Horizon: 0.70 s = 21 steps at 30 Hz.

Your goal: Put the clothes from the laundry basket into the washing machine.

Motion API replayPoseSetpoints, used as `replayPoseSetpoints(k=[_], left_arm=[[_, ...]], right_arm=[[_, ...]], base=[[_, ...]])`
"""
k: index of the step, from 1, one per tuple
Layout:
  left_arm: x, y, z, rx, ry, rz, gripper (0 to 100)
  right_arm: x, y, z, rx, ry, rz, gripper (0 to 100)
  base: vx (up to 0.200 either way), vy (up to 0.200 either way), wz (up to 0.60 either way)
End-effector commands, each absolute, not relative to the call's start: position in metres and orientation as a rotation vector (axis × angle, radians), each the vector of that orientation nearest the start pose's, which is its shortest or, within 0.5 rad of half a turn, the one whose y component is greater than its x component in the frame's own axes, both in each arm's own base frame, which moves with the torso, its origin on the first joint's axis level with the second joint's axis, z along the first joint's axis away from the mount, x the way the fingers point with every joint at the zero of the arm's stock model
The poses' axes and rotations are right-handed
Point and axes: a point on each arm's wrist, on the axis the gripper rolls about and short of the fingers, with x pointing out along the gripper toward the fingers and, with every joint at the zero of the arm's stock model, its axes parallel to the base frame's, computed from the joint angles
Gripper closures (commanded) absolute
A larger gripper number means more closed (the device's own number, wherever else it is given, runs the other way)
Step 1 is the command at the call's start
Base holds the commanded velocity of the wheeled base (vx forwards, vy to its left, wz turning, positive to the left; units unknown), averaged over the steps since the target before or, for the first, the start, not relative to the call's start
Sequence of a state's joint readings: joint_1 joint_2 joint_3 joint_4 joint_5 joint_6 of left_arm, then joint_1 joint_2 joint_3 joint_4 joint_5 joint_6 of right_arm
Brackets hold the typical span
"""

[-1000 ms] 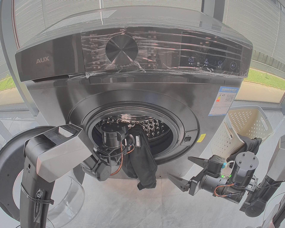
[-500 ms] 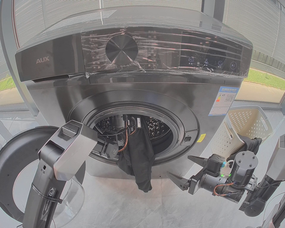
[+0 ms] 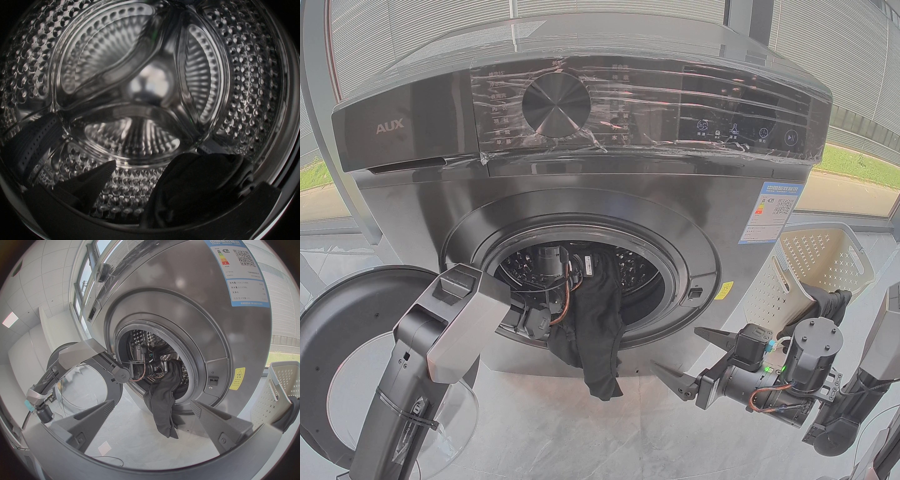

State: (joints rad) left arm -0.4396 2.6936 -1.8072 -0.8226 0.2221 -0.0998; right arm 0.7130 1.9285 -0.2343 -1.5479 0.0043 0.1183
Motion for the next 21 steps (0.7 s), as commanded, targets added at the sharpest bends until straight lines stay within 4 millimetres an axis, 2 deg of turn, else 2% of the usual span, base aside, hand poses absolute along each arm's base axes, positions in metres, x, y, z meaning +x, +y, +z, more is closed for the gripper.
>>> replayPoseSetpoints(k=[1, 4, 5, 11, 16, 21], left_arm=[[0.473, -0.232, 0.032, -0.051, 0.135, -0.239, 0], [0.464, -0.234, 0.032, -0.040, 0.164, -0.253, 0], [0.453, -0.239, 0.035, -0.027, 0.192, -0.279, 0], [0.416, -0.242, 0.036, 0.022, 0.322, -0.357, 0], [0.402, -0.235, 0.036, 0.028, 0.373, -0.398, 0], [0.394, -0.231, 0.026, 0.045, 0.422, -0.399, 0]], right_arm=[[0.197, 0.169, 0.083, 0.061, 0.183, 0.704, 0], [0.197, 0.169, 0.084, 0.062, 0.182, 0.706, 0], [0.197, 0.169, 0.084, 0.062, 0.180, 0.706, 0], [0.196, 0.168, 0.084, 0.062, 0.180, 0.706, 0], [0.197, 0.168, 0.084, 0.063, 0.180, 0.704, 0], [0.197, 0.169, 0.083, 0.061, 0.185, 0.707, 0]], base=[[0.000, 0.000, 0.00], [0.000, 0.000, 0.00], [0.000, 0.000, 0.00], [0.000, 0.000, 0.00], [0.000, 0.000, 0.00], [0.000, 0.000, 0.00]])
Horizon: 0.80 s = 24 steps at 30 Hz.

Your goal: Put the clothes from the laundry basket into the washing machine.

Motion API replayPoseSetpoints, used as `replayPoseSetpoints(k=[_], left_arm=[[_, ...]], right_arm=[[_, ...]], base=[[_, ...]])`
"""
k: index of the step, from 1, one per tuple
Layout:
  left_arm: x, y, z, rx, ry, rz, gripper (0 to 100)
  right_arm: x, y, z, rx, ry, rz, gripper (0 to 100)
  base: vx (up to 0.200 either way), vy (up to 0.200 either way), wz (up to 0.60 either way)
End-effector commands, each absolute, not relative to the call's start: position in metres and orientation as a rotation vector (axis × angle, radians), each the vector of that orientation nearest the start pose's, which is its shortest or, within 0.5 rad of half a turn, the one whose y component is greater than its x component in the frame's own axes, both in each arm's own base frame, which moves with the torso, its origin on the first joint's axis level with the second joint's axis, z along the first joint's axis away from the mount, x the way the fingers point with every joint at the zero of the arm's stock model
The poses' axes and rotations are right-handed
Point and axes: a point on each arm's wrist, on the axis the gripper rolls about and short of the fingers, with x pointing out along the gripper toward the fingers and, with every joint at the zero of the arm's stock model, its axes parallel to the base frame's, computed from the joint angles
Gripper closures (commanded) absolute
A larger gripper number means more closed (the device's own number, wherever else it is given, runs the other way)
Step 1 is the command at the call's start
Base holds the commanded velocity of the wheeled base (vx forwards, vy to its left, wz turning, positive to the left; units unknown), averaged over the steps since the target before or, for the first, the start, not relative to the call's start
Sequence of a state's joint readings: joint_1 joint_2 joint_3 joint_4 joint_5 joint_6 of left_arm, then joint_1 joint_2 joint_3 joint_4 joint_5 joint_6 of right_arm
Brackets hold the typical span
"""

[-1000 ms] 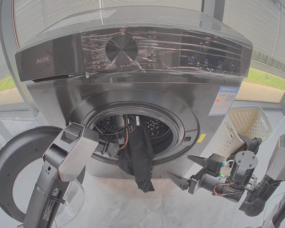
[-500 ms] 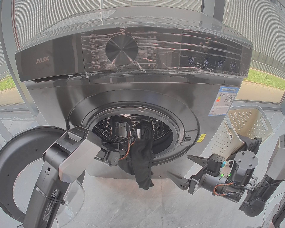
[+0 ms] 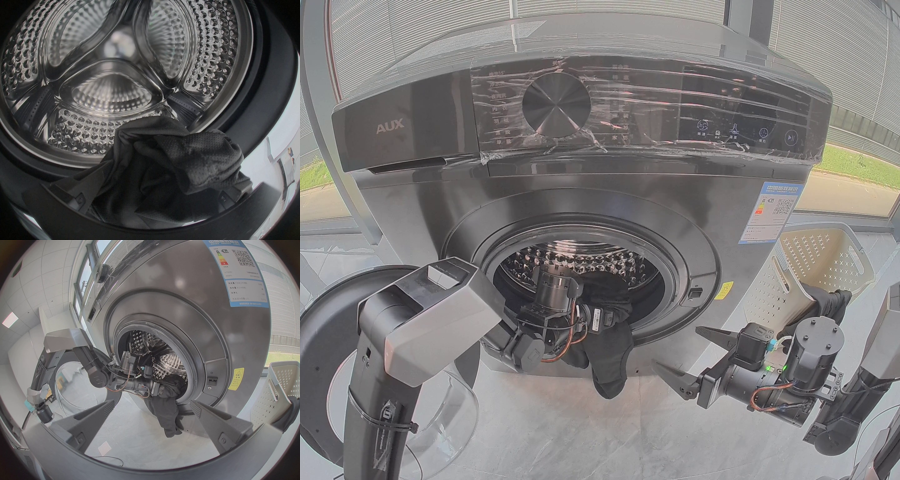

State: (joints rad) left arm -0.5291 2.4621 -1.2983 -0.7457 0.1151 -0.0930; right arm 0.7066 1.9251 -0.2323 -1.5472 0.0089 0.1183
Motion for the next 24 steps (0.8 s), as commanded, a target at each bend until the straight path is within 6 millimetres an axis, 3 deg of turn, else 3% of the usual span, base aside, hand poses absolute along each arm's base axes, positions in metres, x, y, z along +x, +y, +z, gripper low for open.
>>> replayPoseSetpoints(k=[1, 11, 12, 18, 24], left_arm=[[0.393, -0.230, 0.024, 0.049, 0.429, -0.399, 0], [0.397, -0.227, -0.003, 0.076, 0.476, -0.384, 0], [0.397, -0.227, -0.005, 0.078, 0.478, -0.383, 100], [0.402, -0.229, -0.016, 0.075, 0.475, -0.375, 100], [0.422, -0.237, 0.010, 0.016, 0.348, -0.338, 100]], right_arm=[[0.197, 0.169, 0.083, 0.061, 0.185, 0.708, 0], [0.196, 0.170, 0.083, 0.062, 0.186, 0.714, 0], [0.196, 0.170, 0.083, 0.060, 0.185, 0.715, 0], [0.196, 0.171, 0.083, 0.062, 0.184, 0.715, 0], [0.196, 0.171, 0.083, 0.062, 0.184, 0.716, 0]], base=[[0.000, 0.000, 0.00], [0.000, 0.000, 0.00], [0.000, 0.000, 0.00], [0.000, 0.000, 0.00], [0.000, 0.000, 0.00]])
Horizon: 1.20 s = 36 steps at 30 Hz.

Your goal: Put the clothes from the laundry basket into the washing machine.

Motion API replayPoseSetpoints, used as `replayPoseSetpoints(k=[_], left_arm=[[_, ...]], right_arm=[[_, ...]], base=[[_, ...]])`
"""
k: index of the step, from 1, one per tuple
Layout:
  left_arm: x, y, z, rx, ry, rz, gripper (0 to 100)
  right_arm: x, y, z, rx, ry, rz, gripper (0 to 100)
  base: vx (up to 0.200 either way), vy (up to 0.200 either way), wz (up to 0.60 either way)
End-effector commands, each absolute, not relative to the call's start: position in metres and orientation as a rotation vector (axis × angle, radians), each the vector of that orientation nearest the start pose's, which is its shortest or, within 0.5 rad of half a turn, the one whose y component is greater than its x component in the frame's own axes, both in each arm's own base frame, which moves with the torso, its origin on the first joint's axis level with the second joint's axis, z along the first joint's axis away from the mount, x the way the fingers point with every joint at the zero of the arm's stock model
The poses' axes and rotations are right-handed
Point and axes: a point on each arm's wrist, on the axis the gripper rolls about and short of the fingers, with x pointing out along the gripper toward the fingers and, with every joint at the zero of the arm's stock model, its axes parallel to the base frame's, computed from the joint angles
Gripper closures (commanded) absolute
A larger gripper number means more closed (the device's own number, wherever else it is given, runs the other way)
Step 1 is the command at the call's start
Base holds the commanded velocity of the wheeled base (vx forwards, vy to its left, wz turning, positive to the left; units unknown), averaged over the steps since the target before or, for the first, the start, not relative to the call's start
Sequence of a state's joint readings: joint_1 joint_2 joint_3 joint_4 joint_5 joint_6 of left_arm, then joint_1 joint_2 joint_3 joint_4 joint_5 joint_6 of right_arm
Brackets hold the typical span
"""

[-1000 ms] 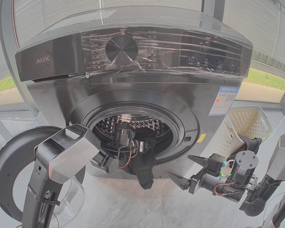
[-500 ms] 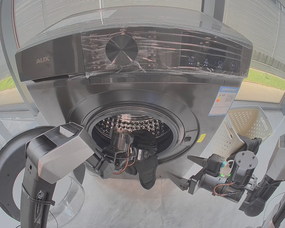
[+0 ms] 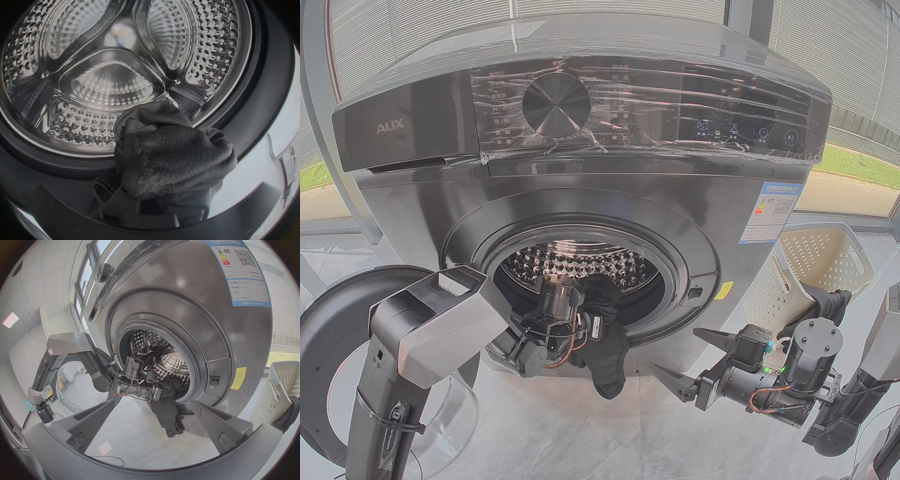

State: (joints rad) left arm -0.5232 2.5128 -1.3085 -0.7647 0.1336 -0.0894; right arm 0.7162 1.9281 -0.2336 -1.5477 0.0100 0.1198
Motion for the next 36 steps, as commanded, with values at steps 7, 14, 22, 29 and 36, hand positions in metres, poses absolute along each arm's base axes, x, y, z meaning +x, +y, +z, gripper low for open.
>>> replayPoseSetpoints(k=[7, 14, 22, 29, 36], left_arm=[[0.469, -0.232, 0.045, -0.087, 0.077, -0.212, 100], [0.473, -0.226, 0.048, -0.095, 0.056, -0.200, 100], [0.454, -0.233, 0.046, -0.088, 0.118, -0.223, 0], [0.407, -0.248, 0.056, 0.008, 0.311, -0.305, 0], [0.393, -0.245, 0.038, 0.067, 0.404, -0.316, 0]], right_arm=[[0.196, 0.171, 0.083, 0.062, 0.186, 0.717, 0], [0.196, 0.171, 0.082, 0.061, 0.188, 0.717, 0], [0.195, 0.170, 0.082, 0.060, 0.190, 0.717, 0], [0.195, 0.170, 0.082, 0.060, 0.190, 0.717, 0], [0.195, 0.170, 0.082, 0.060, 0.190, 0.717, 0]], base=[[0.000, 0.000, 0.00], [0.000, 0.000, 0.00], [0.000, 0.000, 0.00], [0.000, 0.000, 0.00], [0.000, 0.000, 0.00]])
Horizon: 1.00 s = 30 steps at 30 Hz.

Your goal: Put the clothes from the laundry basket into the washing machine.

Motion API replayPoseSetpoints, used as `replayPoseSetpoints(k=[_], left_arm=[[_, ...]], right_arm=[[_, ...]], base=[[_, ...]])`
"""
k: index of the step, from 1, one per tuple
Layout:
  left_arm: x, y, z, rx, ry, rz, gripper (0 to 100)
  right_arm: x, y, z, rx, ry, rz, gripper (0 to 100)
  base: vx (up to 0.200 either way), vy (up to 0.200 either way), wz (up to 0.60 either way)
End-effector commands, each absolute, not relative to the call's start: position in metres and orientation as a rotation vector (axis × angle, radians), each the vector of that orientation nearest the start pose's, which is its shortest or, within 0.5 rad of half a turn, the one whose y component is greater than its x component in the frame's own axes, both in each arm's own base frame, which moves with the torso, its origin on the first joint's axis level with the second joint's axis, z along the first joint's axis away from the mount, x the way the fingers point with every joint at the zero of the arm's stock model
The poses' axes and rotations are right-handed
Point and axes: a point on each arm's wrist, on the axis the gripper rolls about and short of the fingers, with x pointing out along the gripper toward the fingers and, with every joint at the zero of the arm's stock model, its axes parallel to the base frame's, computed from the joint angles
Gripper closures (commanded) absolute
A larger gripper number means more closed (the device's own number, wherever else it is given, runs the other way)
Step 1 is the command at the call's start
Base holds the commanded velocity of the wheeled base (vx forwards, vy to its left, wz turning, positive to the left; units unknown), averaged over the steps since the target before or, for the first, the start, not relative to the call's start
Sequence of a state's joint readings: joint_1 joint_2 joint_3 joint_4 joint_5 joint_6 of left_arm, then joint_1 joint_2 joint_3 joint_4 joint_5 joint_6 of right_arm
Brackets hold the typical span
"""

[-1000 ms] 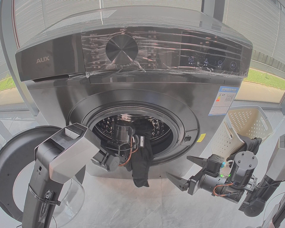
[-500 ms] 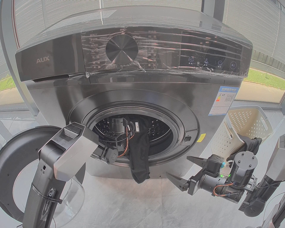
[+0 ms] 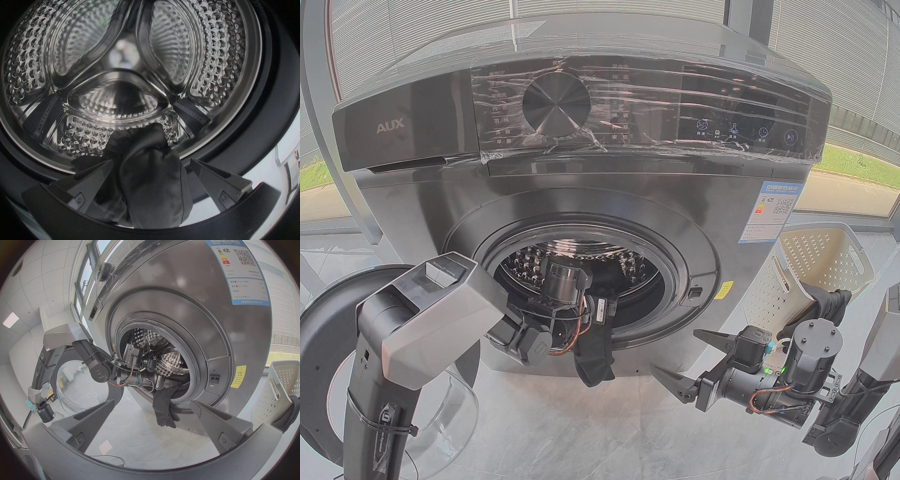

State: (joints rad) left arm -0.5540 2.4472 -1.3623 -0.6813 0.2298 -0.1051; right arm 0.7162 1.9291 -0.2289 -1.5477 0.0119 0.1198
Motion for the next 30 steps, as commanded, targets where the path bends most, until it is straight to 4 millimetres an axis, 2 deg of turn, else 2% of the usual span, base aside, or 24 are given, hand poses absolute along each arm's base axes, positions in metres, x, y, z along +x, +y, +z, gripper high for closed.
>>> replayPoseSetpoints(k=[1, 4, 6, 14, 15, 22, 25, 30], left_arm=[[0.389, -0.242, 0.028, 0.084, 0.436, -0.314, 0], [0.388, -0.239, 0.021, 0.098, 0.458, -0.309, 0], [0.392, -0.236, 0.008, 0.110, 0.472, -0.301, 0], [0.406, -0.227, -0.006, 0.097, 0.464, -0.271, 0], [0.408, -0.227, -0.010, 0.094, 0.462, -0.271, 100], [0.413, -0.226, -0.007, 0.072, 0.437, -0.266, 100], [0.419, -0.229, 0.004, 0.042, 0.385, -0.268, 100], [0.442, -0.238, 0.037, -0.078, 0.210, -0.249, 100]], right_arm=[[0.195, 0.170, 0.082, 0.060, 0.192, 0.719, 0], [0.195, 0.170, 0.082, 0.059, 0.194, 0.720, 0], [0.195, 0.170, 0.082, 0.059, 0.194, 0.720, 0], [0.195, 0.170, 0.081, 0.059, 0.195, 0.720, 0], [0.195, 0.170, 0.081, 0.059, 0.195, 0.721, 0], [0.195, 0.170, 0.082, 0.059, 0.194, 0.721, 0], [0.195, 0.170, 0.082, 0.060, 0.192, 0.722, 0], [0.195, 0.170, 0.082, 0.060, 0.192, 0.722, 0]], base=[[0.000, 0.000, 0.00], [0.000, 0.000, 0.00], [0.000, 0.000, 0.00], [0.000, 0.000, 0.00], [0.000, 0.000, 0.00], [0.000, 0.000, 0.00], [0.000, 0.000, 0.00], [0.000, 0.000, 0.00]])
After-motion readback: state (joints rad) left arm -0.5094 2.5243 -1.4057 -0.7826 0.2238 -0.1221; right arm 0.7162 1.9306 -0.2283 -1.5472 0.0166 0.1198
